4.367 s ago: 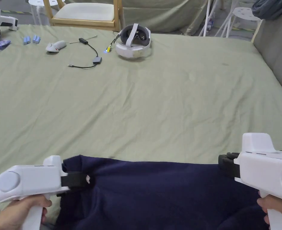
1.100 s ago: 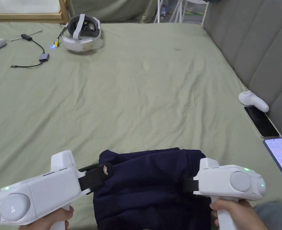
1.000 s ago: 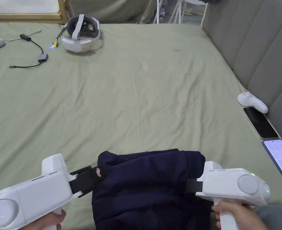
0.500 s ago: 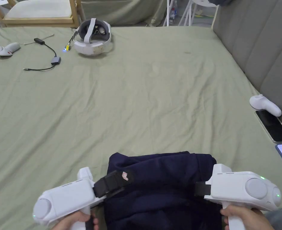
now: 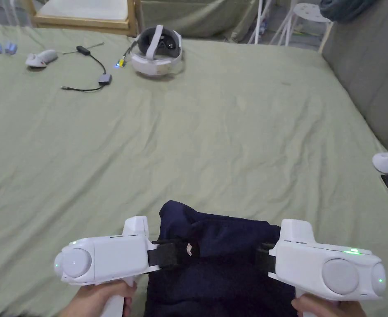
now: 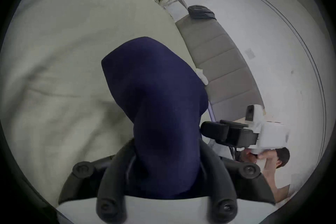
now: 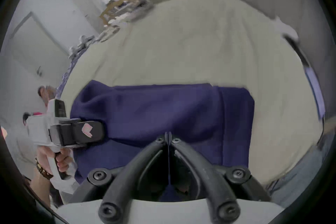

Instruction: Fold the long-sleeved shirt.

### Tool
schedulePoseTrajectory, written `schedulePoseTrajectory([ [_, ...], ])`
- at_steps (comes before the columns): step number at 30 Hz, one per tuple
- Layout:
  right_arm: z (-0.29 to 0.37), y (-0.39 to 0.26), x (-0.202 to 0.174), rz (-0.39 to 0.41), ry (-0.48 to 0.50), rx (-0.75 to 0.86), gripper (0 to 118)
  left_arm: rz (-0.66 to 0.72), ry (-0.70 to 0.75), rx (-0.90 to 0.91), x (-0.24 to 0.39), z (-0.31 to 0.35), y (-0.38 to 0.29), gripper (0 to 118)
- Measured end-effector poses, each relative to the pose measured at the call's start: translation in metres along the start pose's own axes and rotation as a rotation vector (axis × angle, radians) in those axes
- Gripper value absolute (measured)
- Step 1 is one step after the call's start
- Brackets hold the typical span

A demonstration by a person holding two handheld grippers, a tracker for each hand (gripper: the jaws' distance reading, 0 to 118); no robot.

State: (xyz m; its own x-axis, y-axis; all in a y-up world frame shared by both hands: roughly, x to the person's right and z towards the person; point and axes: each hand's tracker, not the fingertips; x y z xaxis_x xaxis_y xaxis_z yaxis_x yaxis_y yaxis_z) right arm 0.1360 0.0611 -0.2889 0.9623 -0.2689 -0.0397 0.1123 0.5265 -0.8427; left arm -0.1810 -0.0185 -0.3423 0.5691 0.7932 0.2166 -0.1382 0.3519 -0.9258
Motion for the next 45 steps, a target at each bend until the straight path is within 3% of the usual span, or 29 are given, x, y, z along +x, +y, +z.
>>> schedulePoseTrajectory([
  [3,-0.005,0.018,-0.075,0.141,0.037,0.066,2,-0.058,0.062,0.024,-0.022,0.056,0.026,31],
  [6,-0.027,0.032,-0.156,0.269,0.136,0.160,1,-0.143,0.155,0.048,-0.057,0.135,0.056,31],
  [10,-0.080,0.051,-0.270,0.440,0.260,0.161,1,-0.155,0.287,0.055,-0.115,0.246,0.098,31],
  [11,-0.096,0.054,-0.299,0.457,0.306,0.163,1,-0.207,0.364,0.087,-0.135,0.274,0.110,31],
  [14,-0.134,0.057,-0.371,0.484,0.405,0.180,0,-0.116,0.492,0.110,-0.195,0.339,0.134,31],
  [16,-0.156,0.054,-0.407,0.491,0.410,0.180,0,-0.060,0.583,0.156,-0.221,0.370,0.138,32],
  [17,-0.165,0.053,-0.422,0.510,0.426,0.165,0,-0.049,0.621,0.181,-0.230,0.382,0.139,42],
  [19,-0.169,0.048,-0.436,0.570,0.393,0.153,0,0.003,0.670,0.229,-0.220,0.382,0.126,85],
  [20,-0.168,0.047,-0.437,0.566,0.397,0.156,0,0.012,0.712,0.258,-0.222,0.390,0.122,107],
  [21,-0.166,0.048,-0.430,0.563,0.414,0.152,0,-0.049,0.648,0.298,-0.217,0.394,0.119,111],
  [24,-0.147,0.053,-0.413,0.571,0.416,0.170,0,-0.090,0.677,0.393,-0.202,0.402,0.115,111],
  [28,-0.096,0.077,-0.371,0.585,0.394,0.310,0,-0.158,0.771,0.423,-0.143,0.385,0.119,107],
  [30,-0.067,0.091,-0.338,0.558,0.381,0.375,0,-0.257,0.723,0.525,-0.111,0.382,0.123,80],
  [32,-0.031,0.105,-0.297,0.503,0.351,0.448,0,-0.354,0.713,0.655,-0.067,0.368,0.125,40],
  [34,0.008,0.117,-0.258,0.486,0.284,0.540,0,-0.394,0.634,0.748,-0.008,0.340,0.123,30],
  [36,0.042,0.125,-0.219,0.441,0.219,0.628,0,-0.422,0.537,0.783,0.036,0.308,0.119,5],
  [39,0.088,0.131,-0.166,0.368,0.137,0.747,0,-0.579,0.593,0.932,0.093,0.243,0.109,4],
  [41,0.114,0.130,-0.133,0.354,0.055,0.830,0,-0.685,0.701,0.908,0.128,0.194,0.104,4],
  [45,0.134,0.121,-0.072,0.304,-0.058,0.930,0,-0.798,0.673,0.997,0.173,0.123,0.088,3],
])
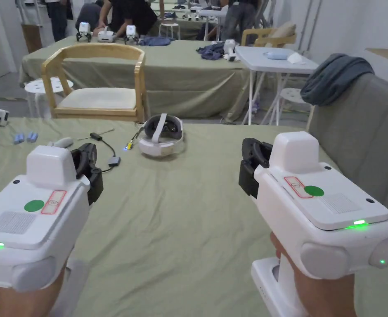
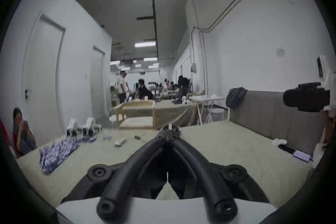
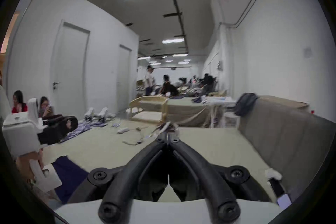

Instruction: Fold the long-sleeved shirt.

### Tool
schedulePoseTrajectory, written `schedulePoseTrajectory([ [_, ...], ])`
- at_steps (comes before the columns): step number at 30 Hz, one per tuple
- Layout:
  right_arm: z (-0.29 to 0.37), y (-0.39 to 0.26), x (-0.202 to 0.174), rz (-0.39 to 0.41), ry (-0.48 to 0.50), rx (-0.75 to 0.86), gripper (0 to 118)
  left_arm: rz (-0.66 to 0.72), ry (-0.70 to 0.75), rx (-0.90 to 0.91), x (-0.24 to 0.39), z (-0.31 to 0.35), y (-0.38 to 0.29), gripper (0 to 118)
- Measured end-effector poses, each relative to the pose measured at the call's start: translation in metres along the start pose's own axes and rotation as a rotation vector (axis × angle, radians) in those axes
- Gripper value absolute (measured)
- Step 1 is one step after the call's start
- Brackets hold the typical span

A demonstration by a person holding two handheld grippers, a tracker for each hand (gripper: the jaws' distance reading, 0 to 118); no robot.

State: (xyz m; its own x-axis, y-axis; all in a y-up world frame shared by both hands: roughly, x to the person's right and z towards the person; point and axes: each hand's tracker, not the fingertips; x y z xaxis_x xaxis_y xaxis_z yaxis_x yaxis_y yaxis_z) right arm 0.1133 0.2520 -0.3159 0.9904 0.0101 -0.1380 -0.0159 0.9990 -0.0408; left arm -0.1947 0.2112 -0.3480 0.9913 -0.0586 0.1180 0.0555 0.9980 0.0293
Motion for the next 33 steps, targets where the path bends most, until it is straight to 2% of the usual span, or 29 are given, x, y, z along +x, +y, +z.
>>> schedulePoseTrajectory([
  [3,0.019,-0.017,0.034,-0.004,-0.122,0.018,0,0.013,0.010,-0.007,0.050,0.002,0.000,3],
  [7,0.039,-0.045,0.059,-0.008,-0.197,0.033,0,0.038,0.016,-0.043,0.092,0.008,-0.025,3],
  [10,0.043,-0.066,0.068,-0.023,-0.207,0.013,0,0.050,0.004,-0.069,0.110,0.022,-0.037,3],
  [13,0.050,-0.079,0.069,0.015,-0.243,0.019,0,0.072,0.004,-0.068,0.112,0.038,-0.053,3],
  [28,0.054,-0.089,0.060,0.087,-0.230,0.004,0,0.072,0.000,-0.079,0.105,0.041,-0.063,5],
  [30,0.053,-0.087,0.062,0.075,-0.221,0.003,13,0.075,0.002,-0.075,0.102,0.041,-0.061,31],
  [31,0.053,-0.086,0.061,0.069,-0.230,0.011,23,0.071,0.004,-0.077,0.101,0.040,-0.059,55],
  [32,0.053,-0.084,0.061,0.071,-0.243,0.020,37,0.057,0.021,-0.070,0.102,0.040,-0.058,89],
  [33,0.052,-0.083,0.061,0.078,-0.246,0.023,50,0.053,0.039,-0.061,0.103,0.039,-0.058,107],
])
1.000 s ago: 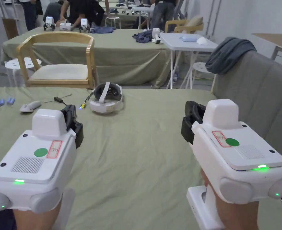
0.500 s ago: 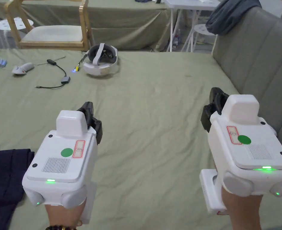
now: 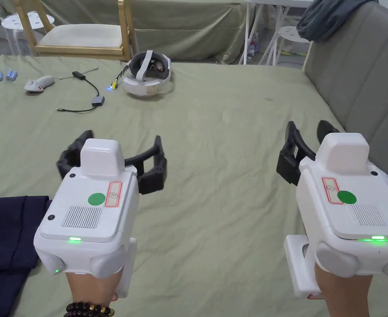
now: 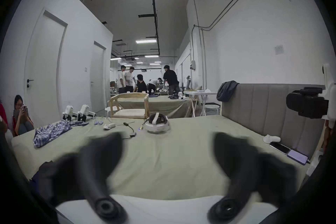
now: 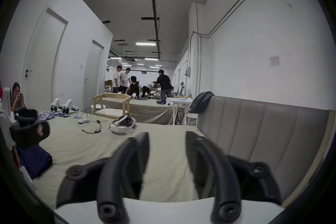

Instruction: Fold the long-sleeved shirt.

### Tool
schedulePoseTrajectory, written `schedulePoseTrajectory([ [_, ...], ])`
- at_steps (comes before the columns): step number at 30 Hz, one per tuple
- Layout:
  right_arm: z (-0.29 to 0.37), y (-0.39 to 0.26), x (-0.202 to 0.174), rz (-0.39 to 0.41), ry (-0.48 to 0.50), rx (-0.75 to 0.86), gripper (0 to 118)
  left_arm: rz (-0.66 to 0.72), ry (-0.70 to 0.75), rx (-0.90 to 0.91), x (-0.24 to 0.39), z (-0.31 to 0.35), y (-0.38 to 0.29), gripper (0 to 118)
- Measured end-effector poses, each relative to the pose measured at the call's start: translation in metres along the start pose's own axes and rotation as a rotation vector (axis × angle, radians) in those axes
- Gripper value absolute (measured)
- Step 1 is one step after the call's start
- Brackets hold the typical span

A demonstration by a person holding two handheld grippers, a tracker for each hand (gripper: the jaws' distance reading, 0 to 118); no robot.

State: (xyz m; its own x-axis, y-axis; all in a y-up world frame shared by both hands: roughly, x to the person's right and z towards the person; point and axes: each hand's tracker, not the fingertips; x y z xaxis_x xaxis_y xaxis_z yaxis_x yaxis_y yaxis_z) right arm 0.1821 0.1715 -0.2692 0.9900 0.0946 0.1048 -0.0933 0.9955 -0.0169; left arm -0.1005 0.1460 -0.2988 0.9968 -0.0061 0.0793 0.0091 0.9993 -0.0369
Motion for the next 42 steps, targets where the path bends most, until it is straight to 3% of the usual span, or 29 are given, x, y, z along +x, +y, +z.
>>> schedulePoseTrajectory([
  [1,0.000,0.001,-0.001,0.015,-0.009,0.009,65,-0.005,0.012,0.013,0.000,0.000,0.000,109],
  [3,-0.003,0.001,-0.003,0.039,-0.020,0.006,106,-0.009,0.010,0.033,0.002,0.002,0.000,111],
  [4,-0.004,0.000,-0.005,0.054,-0.038,0.011,118,-0.018,0.005,0.031,0.000,0.001,0.000,111],
  [6,-0.001,-0.002,-0.010,0.074,-0.094,0.085,118,-0.027,0.006,0.022,0.004,0.001,-0.001,111],
  [8,-0.004,-0.002,-0.012,0.101,-0.029,0.107,118,-0.037,0.007,0.023,0.003,0.001,-0.003,111],
  [14,0.000,0.002,-0.012,0.019,-0.001,0.080,118,-0.036,0.000,0.014,0.002,0.000,-0.005,111],
  [20,-0.004,0.000,-0.008,0.055,-0.018,0.061,118,-0.028,0.020,0.009,-0.004,-0.001,-0.006,111],
  [33,-0.010,-0.011,0.010,0.020,-0.029,0.046,118,-0.006,0.039,0.036,-0.019,-0.002,-0.006,111],
  [37,-0.009,-0.010,0.016,-0.031,-0.027,0.051,118,-0.004,0.045,0.046,-0.020,-0.001,-0.008,111],
  [42,-0.008,-0.010,0.015,0.015,-0.047,0.045,118,-0.012,0.035,0.043,-0.020,-0.001,-0.007,111],
])
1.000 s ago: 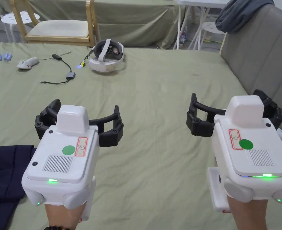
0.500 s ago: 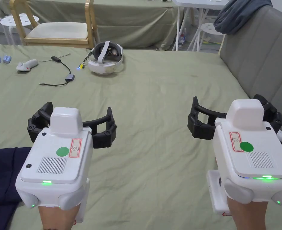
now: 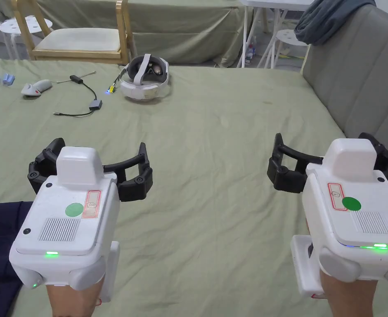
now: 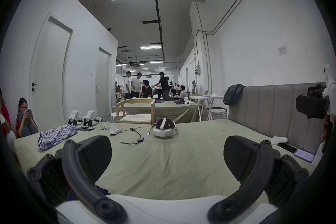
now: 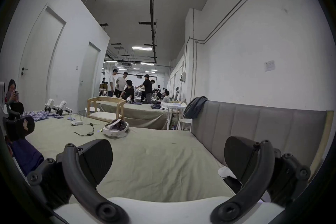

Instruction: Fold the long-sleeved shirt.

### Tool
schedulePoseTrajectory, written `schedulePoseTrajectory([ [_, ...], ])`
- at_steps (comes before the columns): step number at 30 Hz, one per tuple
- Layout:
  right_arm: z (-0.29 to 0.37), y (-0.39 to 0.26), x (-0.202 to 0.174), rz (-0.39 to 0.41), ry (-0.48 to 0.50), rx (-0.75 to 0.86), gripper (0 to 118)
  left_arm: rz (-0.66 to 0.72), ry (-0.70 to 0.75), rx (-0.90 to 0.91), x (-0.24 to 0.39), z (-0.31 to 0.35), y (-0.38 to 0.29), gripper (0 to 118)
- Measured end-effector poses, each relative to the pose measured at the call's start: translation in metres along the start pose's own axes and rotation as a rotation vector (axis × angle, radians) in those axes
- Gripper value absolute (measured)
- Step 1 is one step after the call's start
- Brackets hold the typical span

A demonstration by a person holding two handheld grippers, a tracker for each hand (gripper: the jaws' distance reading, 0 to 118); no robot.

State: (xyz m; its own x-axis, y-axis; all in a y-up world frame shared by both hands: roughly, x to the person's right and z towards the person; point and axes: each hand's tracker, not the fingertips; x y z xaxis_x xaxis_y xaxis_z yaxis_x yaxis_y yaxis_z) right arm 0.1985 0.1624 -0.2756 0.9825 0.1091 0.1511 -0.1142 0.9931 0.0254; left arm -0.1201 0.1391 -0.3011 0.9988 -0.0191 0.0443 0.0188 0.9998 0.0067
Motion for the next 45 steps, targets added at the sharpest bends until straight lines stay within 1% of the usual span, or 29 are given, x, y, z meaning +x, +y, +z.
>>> schedulePoseTrajectory([
  [10,0.0017,0.0012,-0.0031,0.003,0.016,-0.001,118,0.001,-0.024,-0.001,0.0045,0.0024,0.0025,111],
  [26,0.0025,0.0003,-0.0004,0.009,0.000,0.006,118,0.001,-0.029,0.009,0.0057,0.0046,0.0041,111],
  [45,0.0044,0.0020,-0.0038,0.022,0.011,0.005,118,0.009,-0.029,-0.003,0.0061,0.0057,0.0051,111],
])
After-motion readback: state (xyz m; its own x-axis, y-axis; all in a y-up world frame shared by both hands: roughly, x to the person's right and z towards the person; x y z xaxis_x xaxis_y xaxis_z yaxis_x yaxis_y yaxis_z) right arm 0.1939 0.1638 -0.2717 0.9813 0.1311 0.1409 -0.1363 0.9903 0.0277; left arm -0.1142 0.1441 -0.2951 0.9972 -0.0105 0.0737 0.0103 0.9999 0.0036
